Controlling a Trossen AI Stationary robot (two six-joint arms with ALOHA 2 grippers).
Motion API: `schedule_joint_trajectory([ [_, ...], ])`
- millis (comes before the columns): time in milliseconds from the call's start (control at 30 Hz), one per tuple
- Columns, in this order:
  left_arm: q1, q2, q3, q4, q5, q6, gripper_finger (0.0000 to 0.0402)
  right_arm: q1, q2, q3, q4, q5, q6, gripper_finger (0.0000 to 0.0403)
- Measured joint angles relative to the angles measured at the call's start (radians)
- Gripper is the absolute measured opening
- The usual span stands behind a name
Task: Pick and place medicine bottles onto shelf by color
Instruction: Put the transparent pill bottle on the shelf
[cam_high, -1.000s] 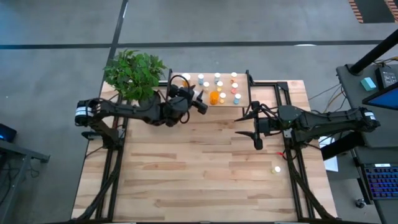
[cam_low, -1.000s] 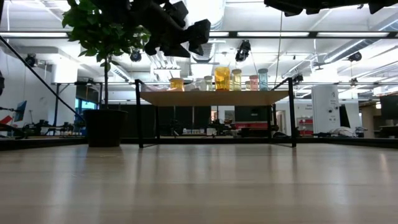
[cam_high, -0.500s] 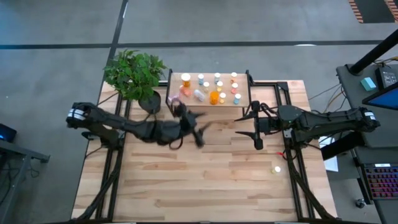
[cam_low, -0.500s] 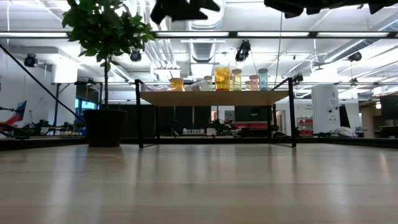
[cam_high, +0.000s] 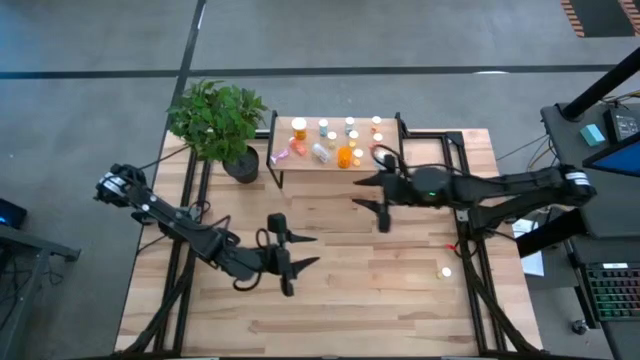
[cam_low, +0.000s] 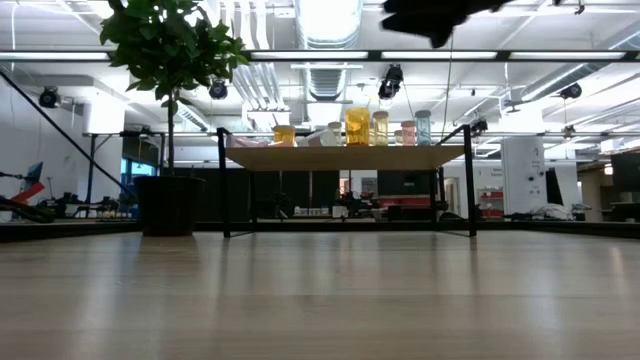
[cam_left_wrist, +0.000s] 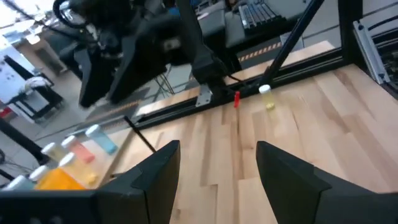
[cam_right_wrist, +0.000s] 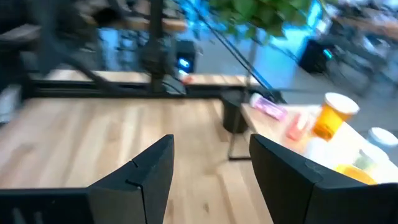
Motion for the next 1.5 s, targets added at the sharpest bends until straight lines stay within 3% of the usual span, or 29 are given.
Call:
schedule_joint_trajectory([
  [100, -0.001, -0.057, -0.046, -0.002, -0.007, 0.025, 0.0195, -0.021, 0.123, 0.125, -0.083, 0.050, 0.024, 0.0201],
  [600, 0.032, -0.478, -0.399, 0.034, -0.066, 0.070, 0.0195, -0.260, 0.716, 0.997, -0.720, 0.049, 0.097, 0.0201],
  [867, 0.035, -0.623, -0.500, 0.034, -0.096, 0.082, 0.0195, -0.292, 0.955, 1.336, -1.017, 0.040, -0.013, 0.0201],
  [1033, 0.035, -0.680, -0.543, 0.035, -0.096, 0.082, 0.0195, -0.299, 1.088, 1.529, -1.215, 0.042, 0.049, 0.0201],
  [1500, 0.035, -0.724, -0.604, 0.087, -0.098, 0.117, 0.0195, -0.299, 1.125, 1.531, -1.298, 0.113, 0.105, 0.0201],
])
